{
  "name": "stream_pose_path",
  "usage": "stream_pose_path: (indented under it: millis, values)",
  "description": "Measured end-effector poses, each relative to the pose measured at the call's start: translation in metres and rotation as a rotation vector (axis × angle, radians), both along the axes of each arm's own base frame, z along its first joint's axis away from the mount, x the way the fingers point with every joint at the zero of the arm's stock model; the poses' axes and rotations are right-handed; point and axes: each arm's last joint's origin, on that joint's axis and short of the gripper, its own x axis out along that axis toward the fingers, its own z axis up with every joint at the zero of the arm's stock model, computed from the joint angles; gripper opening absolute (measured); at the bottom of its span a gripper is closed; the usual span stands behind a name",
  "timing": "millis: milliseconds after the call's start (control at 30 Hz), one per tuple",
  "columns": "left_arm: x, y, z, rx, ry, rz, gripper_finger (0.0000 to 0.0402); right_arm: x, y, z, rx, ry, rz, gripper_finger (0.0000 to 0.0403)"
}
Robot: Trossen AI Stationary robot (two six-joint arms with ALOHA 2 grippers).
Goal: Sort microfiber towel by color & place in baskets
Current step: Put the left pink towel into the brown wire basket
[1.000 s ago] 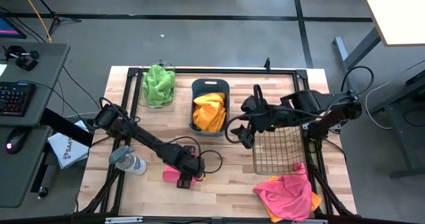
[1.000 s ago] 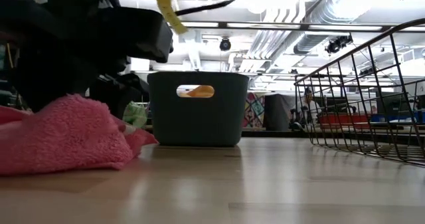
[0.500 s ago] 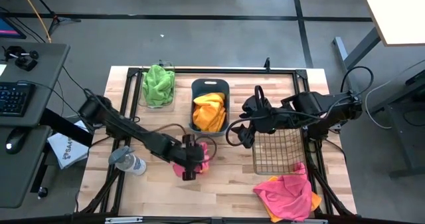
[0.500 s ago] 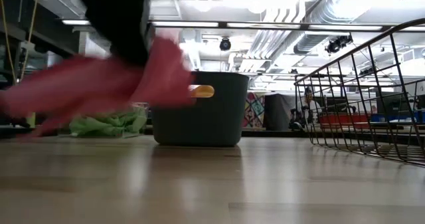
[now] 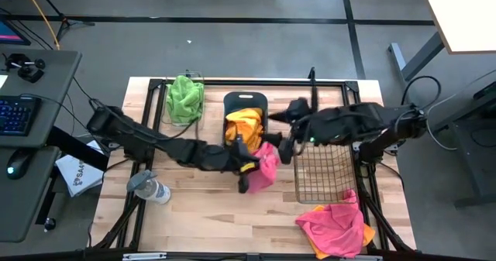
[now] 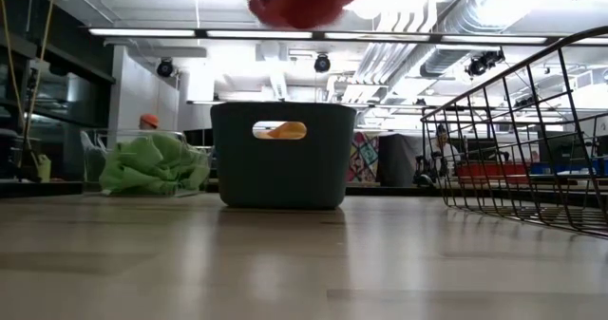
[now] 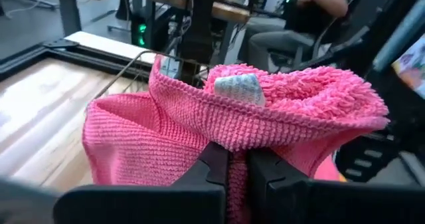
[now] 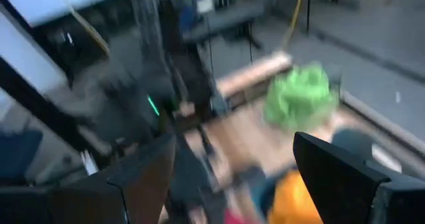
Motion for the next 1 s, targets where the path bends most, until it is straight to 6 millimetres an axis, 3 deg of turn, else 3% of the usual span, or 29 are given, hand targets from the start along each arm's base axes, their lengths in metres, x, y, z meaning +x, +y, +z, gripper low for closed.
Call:
stream_pose_path:
  millis: [233,400,633,800,1000]
  values:
    - [0.057,0.018,-0.011,0.076,-0.068,-0.089,0.0001,-0.014,-0.007,0.025,-0.125,-0.144,-0.075,0.0303]
    - [0.105,0.028,-0.008,0.141,-0.139,-0.124,0.0000,-0.016,-0.009,0.028,-0.147,-0.149,-0.102,0.0303]
    - [0.157,0.044,-0.013,0.169,-0.207,-0.077,0.0014,-0.016,-0.009,0.027,-0.143,-0.148,-0.106,0.0303]
    - [0.178,0.052,-0.033,0.107,-0.191,-0.050,0.0031,-0.016,-0.009,0.027,-0.142,-0.148,-0.106,0.0303]
    - [0.183,0.051,-0.055,0.021,-0.125,-0.039,0.0069,-0.016,-0.009,0.027,-0.142,-0.148,-0.106,0.0303]
